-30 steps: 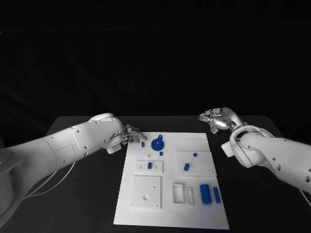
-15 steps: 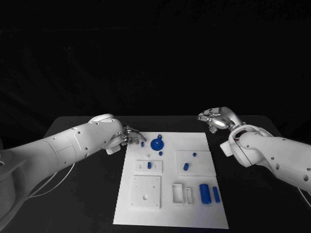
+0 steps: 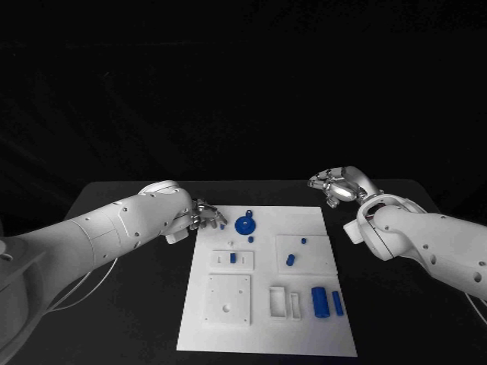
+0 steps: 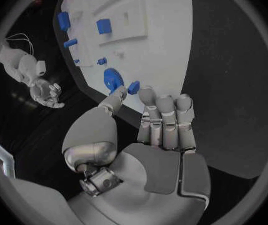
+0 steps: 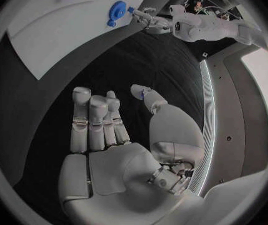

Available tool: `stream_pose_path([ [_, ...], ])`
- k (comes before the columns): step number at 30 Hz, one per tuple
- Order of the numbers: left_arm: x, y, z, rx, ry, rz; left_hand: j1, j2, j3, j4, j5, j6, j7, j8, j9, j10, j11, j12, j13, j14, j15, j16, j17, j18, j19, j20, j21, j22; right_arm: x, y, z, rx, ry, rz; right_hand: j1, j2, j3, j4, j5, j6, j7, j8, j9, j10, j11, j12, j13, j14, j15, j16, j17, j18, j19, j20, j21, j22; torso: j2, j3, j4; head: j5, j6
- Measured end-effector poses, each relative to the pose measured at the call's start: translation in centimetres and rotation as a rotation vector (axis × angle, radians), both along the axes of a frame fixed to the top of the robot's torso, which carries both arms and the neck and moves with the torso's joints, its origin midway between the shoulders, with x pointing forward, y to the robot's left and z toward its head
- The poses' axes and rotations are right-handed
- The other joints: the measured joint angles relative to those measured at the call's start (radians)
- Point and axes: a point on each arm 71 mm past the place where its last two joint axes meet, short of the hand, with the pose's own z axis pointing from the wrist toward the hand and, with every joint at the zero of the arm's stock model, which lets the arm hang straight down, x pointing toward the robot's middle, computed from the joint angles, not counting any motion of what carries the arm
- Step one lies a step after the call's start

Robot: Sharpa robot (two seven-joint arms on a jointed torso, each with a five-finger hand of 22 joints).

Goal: Assemble the parts on the task board

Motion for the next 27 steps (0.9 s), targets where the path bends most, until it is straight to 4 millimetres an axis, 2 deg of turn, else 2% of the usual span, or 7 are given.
stream_pose_path([
  [11,0.07,0.11,-0.01,-0.006,-0.002,0.001,0.004,0.017,-0.009,-0.004,0.0,-0.002,0.001,0.0,-0.003,0.0,0.0,0.0,0.001,-0.001,0.002,0.004,0.0,0.0,0.0,0.0,0.0,0.002,-0.01,0.0,0.0,0.0,0.0,0.0,0.0,0.0,0.0,0.0,0.0,0.001,0.0,0.0,0.0,0.0,0.0,0.0,-0.001,0.001,-0.001,0.0,0.0,0.0,0.0,0.0,0.0,0.0,0.0,0.0006,0.0005,-0.003,-0.004],
  [17,0.08,0.11,-0.01,-0.016,0.0,0.002,0.021,0.053,-0.015,-0.013,0.0,-0.004,0.0,0.0,-0.005,0.0,0.0,0.0,0.003,-0.002,0.002,0.004,0.0,0.0,0.0,0.0,0.0,0.003,-0.02,0.03,0.01,0.001,0.0,0.001,0.0,0.0,0.0,0.0,0.0,0.001,0.001,0.0,0.0,0.0,0.0,0.0,-0.001,0.002,-0.002,0.0,0.0,0.0,0.002,0.002,0.0,0.001,-0.001,0.0007,0.0011,-0.003,-0.004],
  [19,0.07,0.08,-0.01,-0.021,0.001,0.002,0.035,0.067,-0.015,-0.026,0.0,-0.004,0.001,0.0,-0.007,0.0,0.0,0.0,0.003,-0.002,0.002,0.008,0.0,0.0,-0.004,0.004,0.0,0.005,-0.02,0.04,0.01,0.001,0.0,0.001,0.0,0.0,0.0,0.0,0.0,0.001,0.001,0.0,0.0,0.0,0.0,0.0,-0.001,0.002,-0.002,0.0,0.0,0.0,0.002,0.002,0.0,0.001,-0.001,0.0007,0.0011,-0.003,-0.005],
  [20,0.07,0.05,-0.01,-0.024,0.001,0.002,0.044,0.083,-0.011,-0.033,0.004,-0.004,0.001,0.002,-0.008,0.0,0.0,0.0,0.003,-0.002,0.002,0.008,0.0,0.0,-0.004,0.004,0.004,0.005,-0.02,0.04,0.01,0.001,0.0,0.001,0.0,0.0,0.0,0.0,0.0,0.001,0.001,0.0,0.0,0.0,0.0,0.0,-0.001,0.002,-0.002,0.0,0.0,0.0,0.002,0.002,0.0,0.001,-0.001,0.0007,0.0011,-0.003,-0.005],
  [22,0.07,-0.04,0.01,-0.032,0.002,0.001,0.059,0.101,-0.01,-0.046,0.021,-0.004,0.001,0.004,-0.01,0.0,0.0,0.0,0.004,-0.002,0.002,0.008,0.0,-0.015,-0.004,0.004,0.004,0.007,-0.02,0.04,0.01,0.001,0.0,0.001,0.0,0.0,0.0,0.0,0.0,0.001,0.001,0.0,0.0,0.0,0.0,0.0,-0.001,0.002,-0.002,0.0,0.0,0.0,0.002,0.002,0.0,0.001,-0.001,0.0006,0.0012,-0.003,-0.005],
  [24,0.08,-0.15,0.05,-0.038,0.003,-0.001,0.069,0.12,-0.012,-0.059,0.033,-0.004,0.001,0.004,-0.013,0.0,0.0,0.0,0.004,-0.002,0.002,0.008,0.0,-0.015,-0.004,0.004,0.004,0.008,-0.02,0.05,0.01,0.001,0.0,0.001,0.0,0.0,0.0,0.0,0.0,0.001,0.001,0.0,0.0,0.0,0.0,0.0,-0.001,0.002,-0.002,0.0,-0.001,0.0,0.002,0.002,0.0,0.001,-0.001,0.0007,0.0011,-0.003,-0.005],
  [27,0.09,-0.25,0.08,-0.048,0.004,-0.002,0.083,0.136,-0.011,-0.074,0.042,-0.004,0.001,0.004,-0.017,0.002,0.002,0.0,0.005,-0.003,0.003,0.012,0.0,-0.015,-0.004,0.004,0.004,0.009,-0.02,0.05,0.01,0.001,0.0,0.002,0.0,0.0,0.0,0.0,0.0,0.001,0.001,0.0,0.0,0.0,0.0,0.0,-0.001,0.002,-0.002,0.0,-0.001,0.0,0.002,0.002,0.0,0.001,-0.001,0.0006,0.0012,-0.003,-0.005],
])
